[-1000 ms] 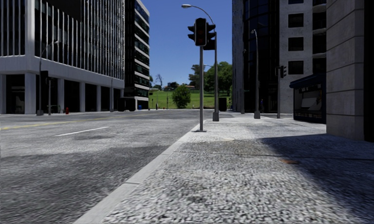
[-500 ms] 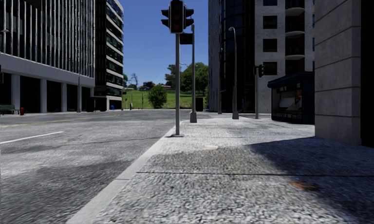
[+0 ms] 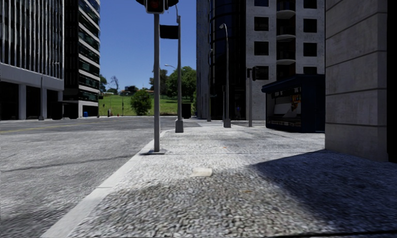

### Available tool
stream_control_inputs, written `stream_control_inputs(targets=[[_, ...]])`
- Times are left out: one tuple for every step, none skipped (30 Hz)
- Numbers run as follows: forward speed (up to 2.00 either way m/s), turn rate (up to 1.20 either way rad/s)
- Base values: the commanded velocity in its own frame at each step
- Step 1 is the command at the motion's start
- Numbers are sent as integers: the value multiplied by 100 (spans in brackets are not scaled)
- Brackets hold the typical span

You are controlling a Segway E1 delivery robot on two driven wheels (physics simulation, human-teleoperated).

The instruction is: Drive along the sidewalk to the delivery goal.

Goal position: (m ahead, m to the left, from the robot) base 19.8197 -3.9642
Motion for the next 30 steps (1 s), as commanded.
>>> stream_control_inputs(targets=[[200,-37],[200,-37],[200,-37],[200,-37],[200,-37],[200,-37],[200,-37],[200,-37],[200,-32],[200,-32],[200,-30],[200,-28],[200,-26],[200,-26],[200,-23],[200,-20],[200,-9],[200,0],[200,0],[200,0],[200,0],[200,0],[200,0],[200,0],[200,0],[200,0],[200,0],[200,0],[200,0],[200,0]])
